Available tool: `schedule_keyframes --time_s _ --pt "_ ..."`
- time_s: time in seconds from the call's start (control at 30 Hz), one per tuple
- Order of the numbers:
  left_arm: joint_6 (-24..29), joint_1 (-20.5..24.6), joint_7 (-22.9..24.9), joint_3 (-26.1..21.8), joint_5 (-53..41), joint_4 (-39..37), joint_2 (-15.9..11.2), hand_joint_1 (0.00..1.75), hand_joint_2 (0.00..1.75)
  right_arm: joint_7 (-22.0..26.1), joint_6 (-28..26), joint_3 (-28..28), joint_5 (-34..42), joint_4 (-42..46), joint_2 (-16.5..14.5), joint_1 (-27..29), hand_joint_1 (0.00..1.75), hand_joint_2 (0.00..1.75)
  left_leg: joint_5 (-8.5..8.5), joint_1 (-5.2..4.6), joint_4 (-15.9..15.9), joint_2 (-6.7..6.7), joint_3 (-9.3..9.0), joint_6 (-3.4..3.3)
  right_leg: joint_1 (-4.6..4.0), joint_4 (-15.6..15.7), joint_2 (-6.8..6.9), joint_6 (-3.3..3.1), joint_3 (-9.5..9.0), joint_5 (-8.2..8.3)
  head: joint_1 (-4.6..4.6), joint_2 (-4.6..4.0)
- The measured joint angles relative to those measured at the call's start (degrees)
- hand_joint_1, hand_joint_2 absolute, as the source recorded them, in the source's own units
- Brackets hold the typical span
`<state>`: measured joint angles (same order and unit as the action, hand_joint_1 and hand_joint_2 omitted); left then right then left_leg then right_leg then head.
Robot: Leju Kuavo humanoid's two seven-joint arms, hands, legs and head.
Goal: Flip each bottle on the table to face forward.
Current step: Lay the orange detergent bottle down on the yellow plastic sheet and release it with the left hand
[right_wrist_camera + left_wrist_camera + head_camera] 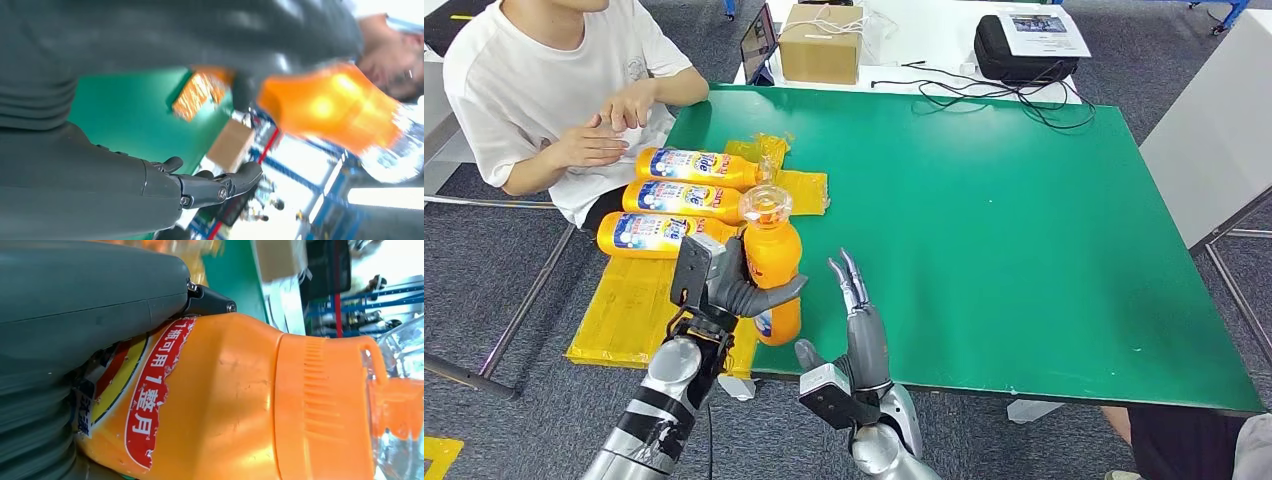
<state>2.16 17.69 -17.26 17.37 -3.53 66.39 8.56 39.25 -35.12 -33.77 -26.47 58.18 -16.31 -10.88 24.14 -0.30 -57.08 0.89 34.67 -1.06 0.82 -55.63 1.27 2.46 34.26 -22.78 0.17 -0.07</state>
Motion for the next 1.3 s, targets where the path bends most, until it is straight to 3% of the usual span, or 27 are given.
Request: schedule_keyframes --time_s 0.23,0.43,0.73,1.17,1.3 --pt "9.15 9.77 0.76 0.25 -32.86 -9.40 -3.07 1.75 1.75 0.65 -4.57 0.86 3.63 5.90 0.48 1.55 0.00 0.00 -0.03 0.02 0.00 0.00 -0.05 0.01 -0.02 -0.02 -0.03 0.00 -0.01 0.01 -0.01 0.00" --pt "14.53 14.42 3.84 1.36 -50.52 -20.14 -5.71 1.75 1.75 0.67 -3.12 0.98 5.40 9.58 1.25 3.43 0.00 0.00 -0.03 0.02 0.00 0.09 -0.04 0.03 -0.02 -0.04 -0.07 -0.01 0.02 0.01 -0.02 0.00" --pt "14.27 17.93 5.72 1.58 -54.83 -32.08 -7.70 1.75 1.75 0.68 -2.29 0.63 6.23 10.00 1.75 4.25 0.00 0.00 -0.03 0.02 0.01 0.09 -0.02 0.03 -0.01 -0.04 -0.06 -0.01 0.02 0.00 0.00 0.00" --pt "14.21 18.67 5.83 1.76 -55.02 -35.25 -8.19 1.75 1.75 0.68 -2.27 0.49 6.24 10.00 1.79 4.27 0.00 0.00 -0.03 0.02 0.01 0.10 -0.01 0.03 -0.02 -0.04 -0.06 -0.01 0.03 0.00 -0.01 0.00" --pt "11.44 19.44 8.33 2.29 -58.16 -36.56 -8.29 1.75 1.75 0.68 -1.52 0.44 6.79 10.00 1.84 4.29 0.00 0.00 -0.03 0.02 0.01 0.09 -0.01 0.03 -0.01 -0.04 -0.06 -0.01 0.02 0.01 0.00 0.00"
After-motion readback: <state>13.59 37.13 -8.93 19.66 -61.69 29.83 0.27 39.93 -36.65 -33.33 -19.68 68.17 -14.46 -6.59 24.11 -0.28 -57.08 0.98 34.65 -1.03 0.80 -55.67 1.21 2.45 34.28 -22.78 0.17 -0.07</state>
